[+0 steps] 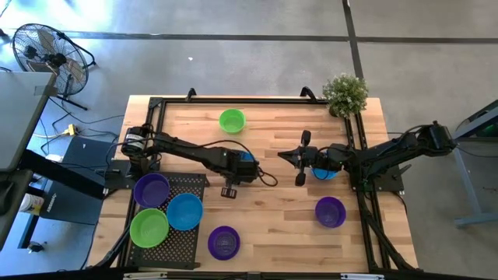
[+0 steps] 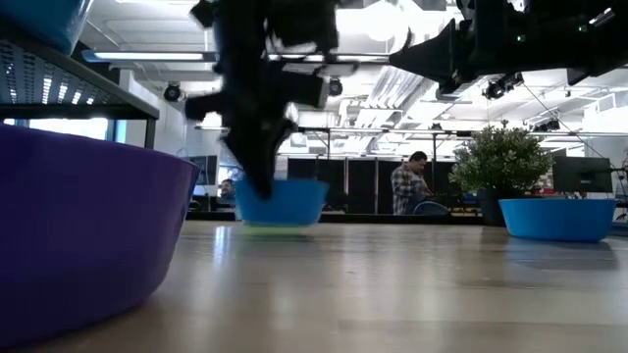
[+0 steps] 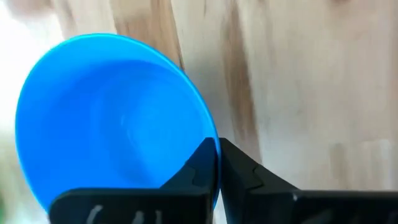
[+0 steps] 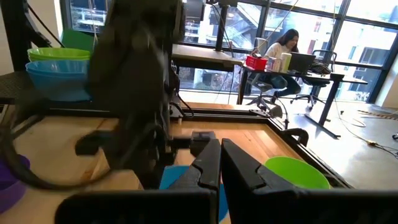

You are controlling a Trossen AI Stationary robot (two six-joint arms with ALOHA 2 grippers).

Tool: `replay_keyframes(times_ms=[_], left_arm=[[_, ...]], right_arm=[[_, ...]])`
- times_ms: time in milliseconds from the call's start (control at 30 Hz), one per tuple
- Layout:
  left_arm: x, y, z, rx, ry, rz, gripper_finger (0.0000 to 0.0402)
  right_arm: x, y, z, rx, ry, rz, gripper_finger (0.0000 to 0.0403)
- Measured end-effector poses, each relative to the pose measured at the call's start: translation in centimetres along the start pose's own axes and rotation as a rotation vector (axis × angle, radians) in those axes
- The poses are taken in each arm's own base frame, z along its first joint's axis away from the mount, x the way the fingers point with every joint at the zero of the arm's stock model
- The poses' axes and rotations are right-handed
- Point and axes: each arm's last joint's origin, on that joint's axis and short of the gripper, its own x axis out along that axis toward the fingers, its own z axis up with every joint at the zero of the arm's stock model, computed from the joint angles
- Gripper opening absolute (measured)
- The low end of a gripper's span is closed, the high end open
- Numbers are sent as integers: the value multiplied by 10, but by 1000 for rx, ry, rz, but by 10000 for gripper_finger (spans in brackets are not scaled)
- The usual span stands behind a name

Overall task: Pick & Place Mini bowls
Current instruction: Stack the blue bowl on the other blue bowls on the shelf

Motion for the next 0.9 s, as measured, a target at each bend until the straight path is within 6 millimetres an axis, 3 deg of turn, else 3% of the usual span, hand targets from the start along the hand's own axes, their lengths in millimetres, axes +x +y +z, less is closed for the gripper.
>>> replay_keyframes(times_ms=[67,233,367,500,733,900], left_arm=[[-18,2,8,12,-6,-5,5],[-85,-2,22,44,-76,-7,3],[-130,-13,18,61,-85,-7,2],[-176,-28,-1,60,-85,29,2],[-219,-60,-40,62,-50,10,1],[-238,-93,-58,125,-78,-28,1]], right_arm=[[0,0,0,0,0,0,2],[0,0,0,-1,3,0,1],[0,0,-2,-4,16,2,1],[0,0,-2,-4,16,5,1],[0,0,-1,-2,8,5,1],[0,0,-1,-2,8,5,1]])
